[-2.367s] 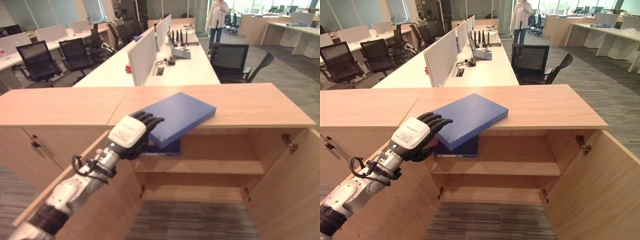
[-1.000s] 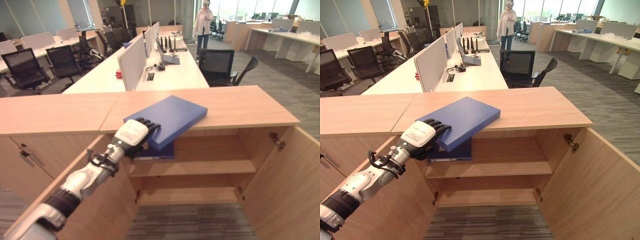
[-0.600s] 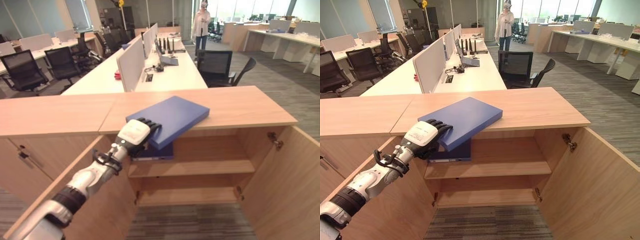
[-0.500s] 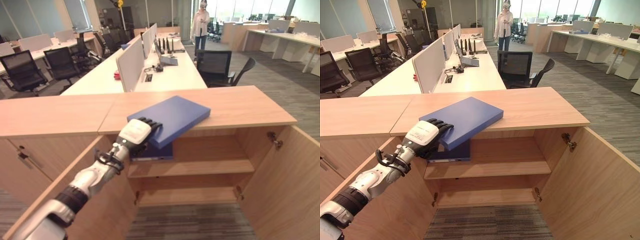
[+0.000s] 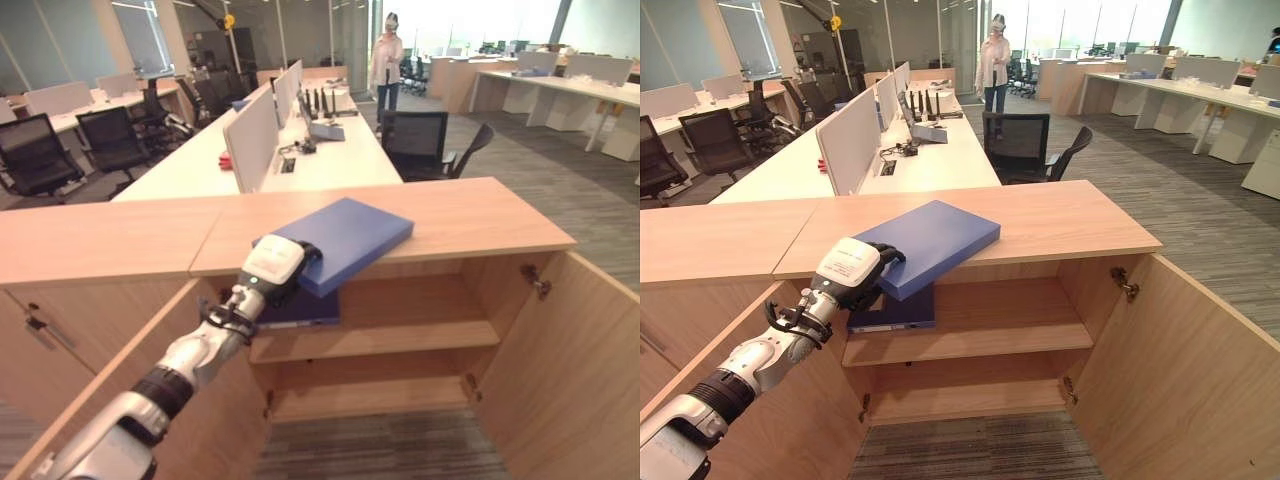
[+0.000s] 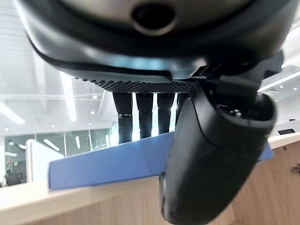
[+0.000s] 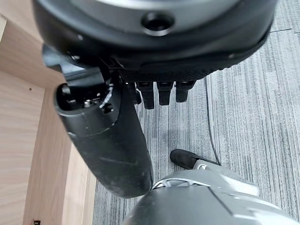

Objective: Put the empty folder in the office cabinet

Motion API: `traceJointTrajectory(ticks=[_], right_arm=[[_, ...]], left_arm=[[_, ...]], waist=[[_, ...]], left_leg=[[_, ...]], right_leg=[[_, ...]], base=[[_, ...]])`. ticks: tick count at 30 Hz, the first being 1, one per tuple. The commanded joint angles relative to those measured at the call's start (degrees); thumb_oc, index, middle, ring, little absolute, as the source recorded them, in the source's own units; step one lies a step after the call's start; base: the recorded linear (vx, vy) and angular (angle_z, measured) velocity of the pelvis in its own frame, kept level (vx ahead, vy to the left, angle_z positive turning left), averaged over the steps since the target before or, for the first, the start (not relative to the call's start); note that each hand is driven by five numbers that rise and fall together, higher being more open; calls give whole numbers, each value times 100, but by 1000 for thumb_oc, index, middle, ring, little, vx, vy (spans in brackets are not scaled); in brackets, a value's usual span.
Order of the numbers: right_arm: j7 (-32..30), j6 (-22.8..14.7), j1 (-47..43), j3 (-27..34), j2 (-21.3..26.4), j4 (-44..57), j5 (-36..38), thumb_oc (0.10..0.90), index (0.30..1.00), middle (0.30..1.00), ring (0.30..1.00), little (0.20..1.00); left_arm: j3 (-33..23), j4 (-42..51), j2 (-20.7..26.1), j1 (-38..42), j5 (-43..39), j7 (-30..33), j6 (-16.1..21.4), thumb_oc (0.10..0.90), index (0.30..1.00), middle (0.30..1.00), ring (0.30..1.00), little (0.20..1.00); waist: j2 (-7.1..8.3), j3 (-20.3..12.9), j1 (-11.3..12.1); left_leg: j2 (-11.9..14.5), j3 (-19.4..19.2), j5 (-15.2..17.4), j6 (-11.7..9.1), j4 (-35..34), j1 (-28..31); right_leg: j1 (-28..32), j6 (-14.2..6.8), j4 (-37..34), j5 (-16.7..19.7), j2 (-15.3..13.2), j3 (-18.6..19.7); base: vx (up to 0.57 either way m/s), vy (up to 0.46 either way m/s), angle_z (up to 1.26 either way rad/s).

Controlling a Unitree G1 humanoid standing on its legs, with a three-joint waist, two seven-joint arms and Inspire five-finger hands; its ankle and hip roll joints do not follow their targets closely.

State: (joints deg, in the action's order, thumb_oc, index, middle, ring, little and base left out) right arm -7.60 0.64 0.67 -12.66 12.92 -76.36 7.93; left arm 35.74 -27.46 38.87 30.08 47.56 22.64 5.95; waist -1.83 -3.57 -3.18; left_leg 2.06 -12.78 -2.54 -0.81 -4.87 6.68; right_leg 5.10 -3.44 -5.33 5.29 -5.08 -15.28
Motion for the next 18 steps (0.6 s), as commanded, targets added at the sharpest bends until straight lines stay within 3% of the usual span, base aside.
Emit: traceJointTrajectory(ticks=[1, 18], right_arm=[[-81, -22, -185, -223, 20, -259, -158, 800, 900, 900, 900, 900], [-98, -12, -116, -137, 11, -284, -145, 800, 900, 900, 900, 900]], left_arm=[[-255, -738, 57, 440, -70, -265, -244, 400, 300, 300, 300, 300], [-604, -371, -19, 181, -347, -186, -241, 400, 300, 300, 300, 300]], waist=[[327, 138, -54], [343, 139, -71]], left_leg=[[-144, 237, 498, -128, -13, 249], [-150, 212, 498, -122, -13, 267]], right_leg=[[87, -395, 33, -123, -150, -10], [92, -380, 33, -130, -132, 22]], base=[[-2, -1, -6], [0, -2, -2]])
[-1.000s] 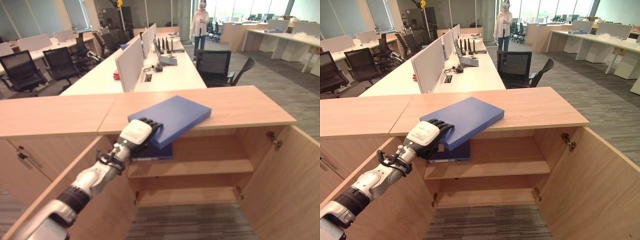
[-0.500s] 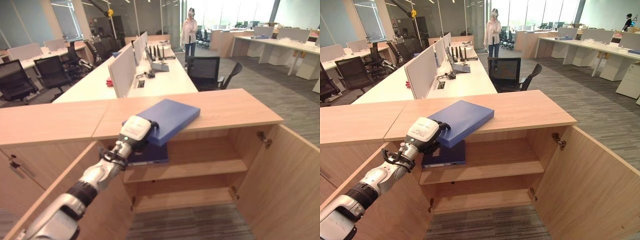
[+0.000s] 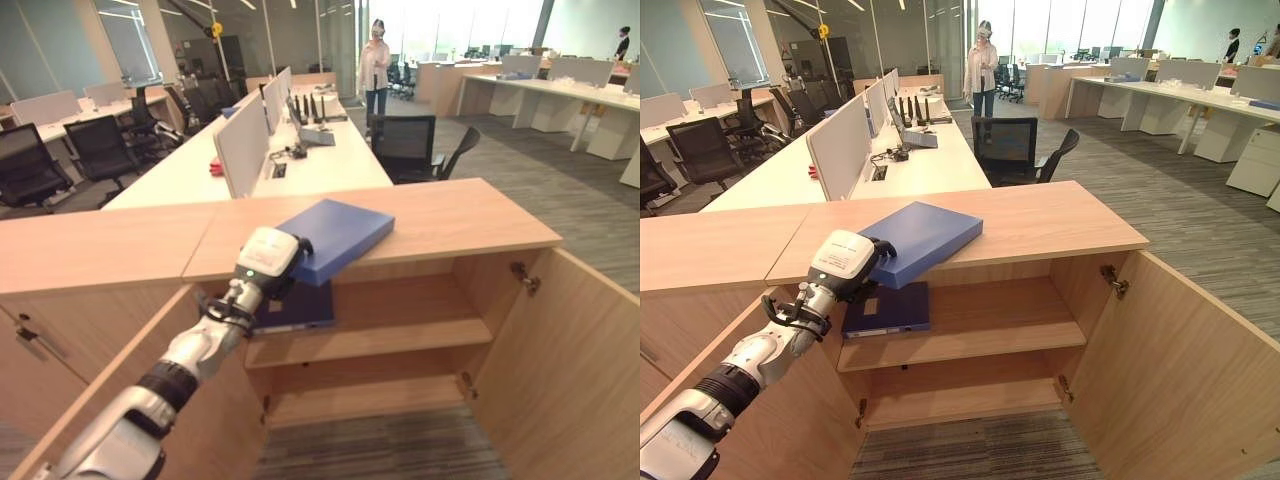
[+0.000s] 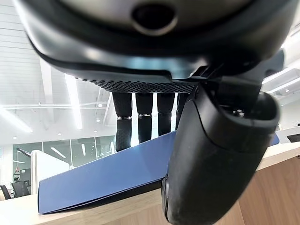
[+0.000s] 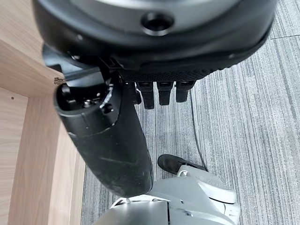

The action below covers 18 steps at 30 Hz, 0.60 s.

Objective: Put the empty folder in the office cabinet

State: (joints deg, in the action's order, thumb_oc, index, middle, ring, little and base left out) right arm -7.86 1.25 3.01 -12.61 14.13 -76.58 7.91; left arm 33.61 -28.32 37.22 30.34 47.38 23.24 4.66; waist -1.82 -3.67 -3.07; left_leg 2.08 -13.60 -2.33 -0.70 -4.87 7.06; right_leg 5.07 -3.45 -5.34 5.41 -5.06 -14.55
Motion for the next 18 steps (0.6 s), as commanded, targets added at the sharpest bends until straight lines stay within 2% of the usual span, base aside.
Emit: traceJointTrajectory(ticks=[1, 7, 8, 9, 16, 18], right_arm=[[-85, -73, -366, -127, -139, -260, -128, 800, 900, 900, 900, 900], [-159, -84, -448, 19, -302, -263, 5, 800, 900, 900, 900, 900], [-159, -84, -445, 13, -300, -263, 6, 800, 900, 900, 900, 900], [-170, -100, -513, 78, -359, -274, 113, 800, 900, 900, 900, 900], [-163, -180, -561, 122, -456, -259, 342, 800, 900, 900, 900, 900], [-112, -224, -568, 142, -441, -185, 492, 800, 900, 900, 900, 900]], left_arm=[[-552, 130, 35, -5, -410, -210, -54, 400, 300, 300, 300, 300], [-1092, 1971, -544, -998, -1089, -380, 420, 400, 300, 300, 300, 300], [-1102, 1987, -541, -1012, -1091, -391, 416, 400, 300, 300, 300, 300], [-1257, 2712, -759, -1455, -1686, -554, 669, 400, 300, 300, 300, 300], [-1597, 4090, -769, -2229, -2939, -1125, 942, 400, 300, 300, 300, 300], [-1623, 4804, -703, -2513, -4121, -1678, 1010, 400, 300, 300, 300, 300]], waist=[[352, 165, -69], [407, 223, 50], [406, 220, 45], [432, 268, 125], [452, 321, 239], [443, 366, 287]], left_leg=[[-152, 310, 473, -129, -13, 225], [-157, 415, 473, -104, -13, 198], [-156, 416, 474, -104, -13, 198], [-163, 466, 464, -90, -13, 178], [-175, 546, 446, -75, -13, 124], [-175, 577, 428, -69, -13, 98]], right_leg=[[93, -374, 34, -140, -135, -50], [92, -354, 34, -134, -151, -91], [93, -355, 34, -134, -151, -91], [88, -347, 34, -116, -160, -117], [70, -341, 34, -101, -163, -169], [45, -339, 34, -73, -176, -192]], base=[[0, 0, 0], [1, 1, 1], [1, 0, 3], [-3, -2, 5], [-14, -5, 11], [-34, 5, 7]])
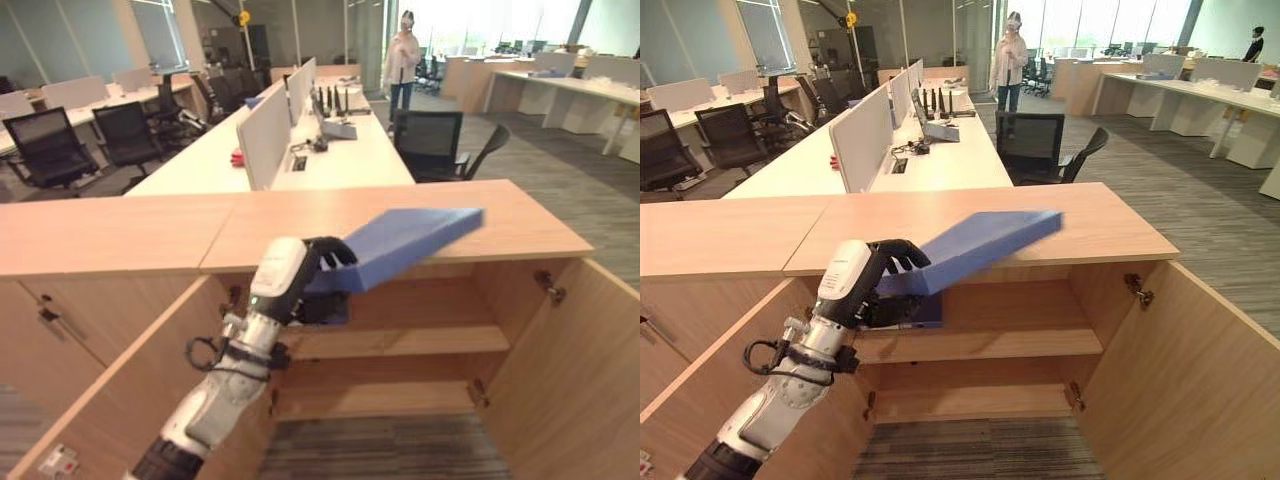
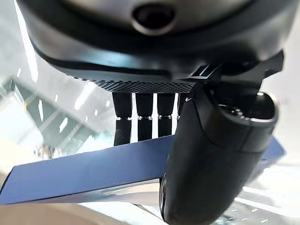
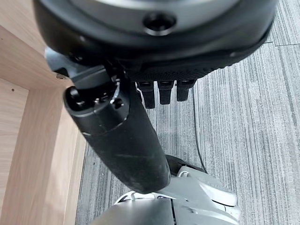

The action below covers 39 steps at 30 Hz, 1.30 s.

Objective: Put the empty folder in the office cabinet

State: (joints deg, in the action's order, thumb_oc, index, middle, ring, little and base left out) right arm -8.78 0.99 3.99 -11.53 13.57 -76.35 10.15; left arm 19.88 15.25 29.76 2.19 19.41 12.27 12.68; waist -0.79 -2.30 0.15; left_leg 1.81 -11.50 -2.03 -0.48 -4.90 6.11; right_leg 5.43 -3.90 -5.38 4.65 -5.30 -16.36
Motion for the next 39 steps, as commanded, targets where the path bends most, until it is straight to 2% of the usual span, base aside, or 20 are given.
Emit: traceJointTrajectory(ticks=[1, 4, 6, 8, 12, 16, 22, 26, 30, 31, 34, 35, 39], right_arm=[[0, -194, -660, 39, -374, -217, 288, 800, 900, 900, 900, 900], [109, -156, -649, 8, -348, -245, 264, 800, 900, 900, 900, 900], [148, -131, -659, -6, -350, -265, 249, 800, 900, 900, 900, 900], [255, -62, -654, -29, -380, -353, 158, 800, 900, 900, 900, 900], [354, -27, -636, -69, -414, -383, 94, 800, 900, 900, 900, 900], [388, -29, -623, -77, -415, -367, 91, 800, 900, 900, 900, 900], [391, -44, -675, -92, -367, -310, 8, 800, 900, 900, 900, 900], [360, -12, -766, -248, -306, -169, -275, 800, 900, 900, 900, 900], [338, -2, -878, -433, -272, 82, -498, 800, 900, 900, 900, 900], [319, -32, -953, -635, -248, 432, -704, 800, 900, 900, 900, 900], [294, -34, -958, -754, -227, 648, -831, 800, 900, 900, 900, 900], [228, -90, -1006, -966, -139, 1351, -1150, 800, 900, 900, 900, 900], [217, -86, -924, -1271, 175, 2803, -1781, 800, 900, 900, 900, 900]], left_arm=[[-318, 687, 92, 192, -1685, -758, 200, 400, 300, 300, 300, 300], [-321, 1105, 88, -94, -3071, -1269, 133, 400, 300, 300, 300, 300], [-352, 1207, 100, -187, -3440, -1388, 77, 400, 300, 300, 300, 300], [-539, 1391, 103, -472, -4162, -1570, -68, 400, 300, 300, 300, 300], [-697, 1348, -21, -684, -4578, -1552, -145, 400, 300, 300, 300, 300], [-740, 1314, -37, -800, -4543, -1570, -217, 400, 300, 300, 300, 300], [-690, 874, 422, -1099, -3439, -1764, -320, 400, 300, 300, 300, 300], [-623, 163, 696, -1312, -2401, -1859, -393, 400, 300, 300, 300, 300], [-569, -511, 771, -1399, -1723, -1889, -453, 400, 300, 300, 300, 300], [-581, -779, 788, -1446, -1380, -1877, -466, 400, 300, 300, 300, 300], [-607, -909, 747, -1493, -1264, -1856, -457, 400, 300, 300, 300, 300], [-656, -1067, 690, -1549, -1095, -1826, -470, 400, 300, 300, 300, 300], [-676, -1402, 457, -1538, -826, -1622, -443, 400, 300, 300, 300, 300]], waist=[[339, 235, -26], [318, 262, 13], [311, 261, 16], [297, 286, 55], [310, 315, 116], [319, 330, 145], [330, 368, 187], [330, 365, 218], [329, 358, 230], [323, 360, 244], [319, 357, 237], [320, 366, 242], [305, 364, 192]], left_leg=[[-153, 377, 398, -90, -10, 189], [-157, 376, 398, -86, -10, 188], [-160, 384, 402, -82, -10, 188], [-167, 398, 402, -79, -10, 196], [-170, 434, 395, -80, -10, 190], [-166, 457, 387, -81, -10, 182], [-156, 466, 381, -77, -10, 160], [-151, 456, 365, -76, -10, 145], [-151, 446, 348, -77, -10, 128], [-150, 447, 341, -76, -10, 116], [-150, 442, 339, -74, -10, 113], [-149, 436, 338, -70, -10, 108], [-146, 441, 345, -62, -10, 114]], right_leg=[[7, -295, 38, 5, -152, -16], [8, -296, 38, 7, -159, -55], [11, -294, 38, 10, -159, -58], [25, -289, 38, 10, -161, -80], [40, -274, 38, 7, -158, -98], [40, -269, 38, 7, -160, -106], [18, -267, 38, 7, -153, -100], [10, -266, 38, 6, -139, -94], [-14, -263, 38, 7, -127, -77], [-27, -260, 38, 5, -124, -57], [-30, -259, 38, 3, -121, -52], [-37, -254, 38, -3, -119, -50], [-43, -238, 38, -24, -125, -34]], base=[[-33, 7, 5], [-25, 8, 9], [-12, 5, 6], [0, 0, 0], [-6, 1, 6], [-15, -5, 8], [-4, -3, 1], [0, 0, 0], [0, 0, 0], [0, 0, 0], [-4, -1, -2], [-13, -3, -5], [-9, -5, -6]])
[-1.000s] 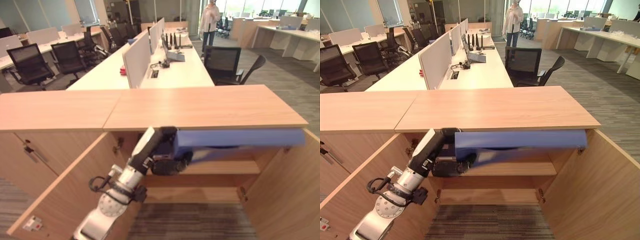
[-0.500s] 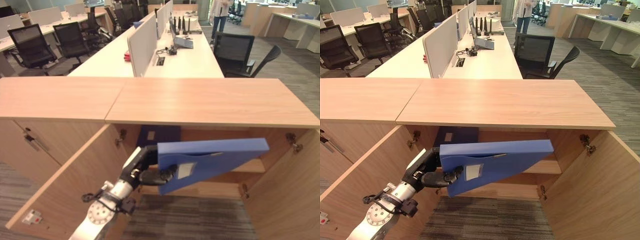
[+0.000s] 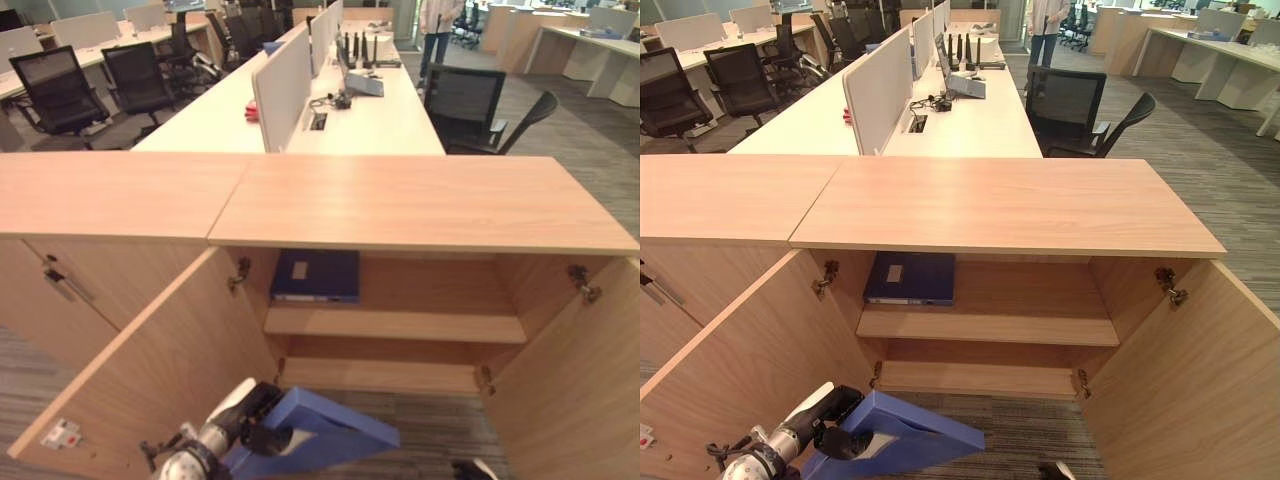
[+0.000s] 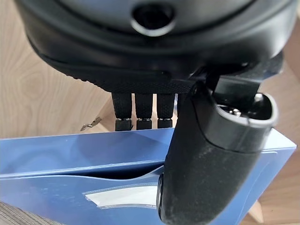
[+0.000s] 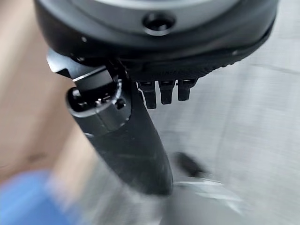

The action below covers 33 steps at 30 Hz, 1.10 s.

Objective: Put the empty folder in the office cabinet

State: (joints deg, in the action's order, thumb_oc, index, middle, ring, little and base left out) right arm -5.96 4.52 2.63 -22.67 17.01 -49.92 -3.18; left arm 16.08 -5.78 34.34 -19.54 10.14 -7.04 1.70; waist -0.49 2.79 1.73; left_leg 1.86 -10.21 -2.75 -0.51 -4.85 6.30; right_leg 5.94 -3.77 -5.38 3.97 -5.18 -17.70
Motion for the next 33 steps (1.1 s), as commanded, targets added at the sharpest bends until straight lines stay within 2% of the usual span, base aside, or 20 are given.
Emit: traceJointTrajectory(ticks=[1, 9, 20, 27, 33], right_arm=[[-69, -439, -790, -175, -85, 431, -545, 800, 900, 900, 900, 900], [70, -570, -661, -349, 531, 2335, -1546, 800, 900, 900, 900, 900], [357, -650, -627, -650, 539, 2789, -1783, 800, 900, 900, 900, 900], [564, -755, -777, -868, 548, 3127, -1629, 800, 900, 900, 900, 900], [542, -778, -877, -909, 554, 3200, -1598, 800, 900, 900, 900, 900]], left_arm=[[-299, 651, -47, 639, 172, 361, 654, 400, 300, 300, 300, 300], [-556, 559, -297, 538, 691, 715, 699, 400, 300, 300, 300, 300], [-656, 677, -426, 525, 953, 880, 726, 400, 300, 300, 300, 300], [-603, 496, -355, 807, 1418, 1094, 709, 400, 300, 300, 300, 300], [-535, 585, -348, 1053, 1462, 1173, 732, 400, 300, 300, 300, 300]], waist=[[273, -143, 28], [274, -87, 44], [296, -50, 80], [314, -63, 88], [324, -86, 74]], left_leg=[[-152, 316, 418, -59, -15, 94], [-151, 301, 409, -68, -15, 62], [-144, 299, 398, -86, -15, 26], [-126, 278, 386, -105, -15, 26], [-114, 257, 397, -107, -15, 56]], right_leg=[[-93, -250, 38, 38, -139, 92], [-113, -248, 38, 22, -159, 40], [-122, -246, 38, 16, -167, 18], [-118, -243, 38, 9, -170, 22], [-113, -245, 38, 12, -174, 28]], base=[[0, 0, 0], [-2, -1, 0], [0, 0, 0], [0, 0, 0], [0, 0, 0]])
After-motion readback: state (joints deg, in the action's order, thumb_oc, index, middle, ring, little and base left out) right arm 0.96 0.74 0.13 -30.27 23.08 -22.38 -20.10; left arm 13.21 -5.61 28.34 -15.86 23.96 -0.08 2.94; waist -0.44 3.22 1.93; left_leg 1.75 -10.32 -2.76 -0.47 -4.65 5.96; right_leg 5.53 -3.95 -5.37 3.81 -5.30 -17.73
